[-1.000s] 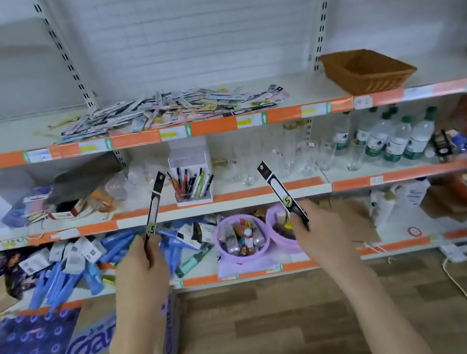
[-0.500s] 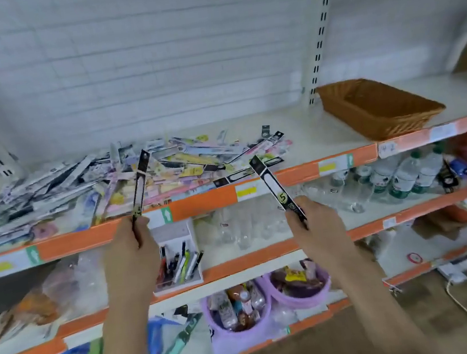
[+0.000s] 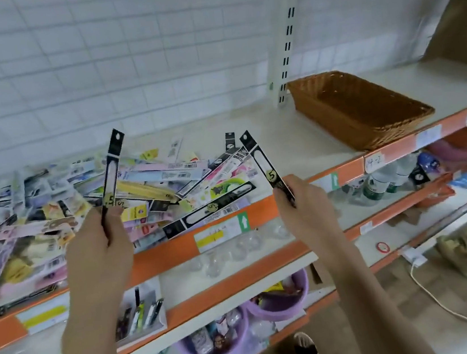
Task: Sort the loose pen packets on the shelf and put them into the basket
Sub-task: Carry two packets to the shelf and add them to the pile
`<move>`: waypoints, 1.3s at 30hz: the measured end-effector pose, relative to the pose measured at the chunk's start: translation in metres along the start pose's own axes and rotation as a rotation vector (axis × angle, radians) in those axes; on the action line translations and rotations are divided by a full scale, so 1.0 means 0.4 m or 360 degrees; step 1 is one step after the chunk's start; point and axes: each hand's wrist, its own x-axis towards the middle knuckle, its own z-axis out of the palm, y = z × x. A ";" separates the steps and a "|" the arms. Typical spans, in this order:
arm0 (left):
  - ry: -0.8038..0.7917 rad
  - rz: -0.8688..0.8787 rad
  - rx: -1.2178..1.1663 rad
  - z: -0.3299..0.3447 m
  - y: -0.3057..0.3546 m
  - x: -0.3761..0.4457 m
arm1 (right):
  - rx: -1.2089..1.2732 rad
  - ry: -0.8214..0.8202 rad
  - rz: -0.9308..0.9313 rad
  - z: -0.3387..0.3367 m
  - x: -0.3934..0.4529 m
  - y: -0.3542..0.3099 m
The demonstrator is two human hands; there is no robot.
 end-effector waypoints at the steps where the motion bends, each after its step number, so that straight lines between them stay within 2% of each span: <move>1: 0.0025 -0.0021 0.0001 0.013 0.005 0.010 | 0.0005 -0.0015 -0.0015 0.003 0.029 0.006; 5: 0.0152 -0.0086 0.0023 0.084 0.057 0.040 | 0.0097 -0.0083 -0.0195 -0.005 0.160 0.042; 9: 0.0177 -0.0106 -0.0034 0.189 0.162 0.073 | 0.0076 -0.0140 -0.0345 -0.050 0.287 0.111; 14: 0.0184 -0.0141 -0.0053 0.359 0.278 0.108 | 0.0009 -0.0206 -0.0369 -0.100 0.395 0.219; 18: 0.0109 -0.0129 -0.0002 0.455 0.352 0.095 | 0.0074 -0.0386 -0.0361 -0.109 0.446 0.262; 21: 0.0156 -0.0135 0.0140 0.472 0.370 0.094 | 0.0154 -0.0454 -0.0352 -0.099 0.465 0.266; 24: 0.0226 -0.0219 0.0192 0.463 0.362 0.107 | 0.0062 -0.0440 -0.0347 -0.079 0.481 0.271; 30: 0.0252 -0.0310 0.0065 0.453 0.364 0.116 | -0.0128 -0.0369 -0.0274 -0.052 0.510 0.277; 39: 0.0048 -0.0090 0.0250 0.464 0.330 0.170 | -0.0080 -0.0442 -0.0026 -0.032 0.504 0.281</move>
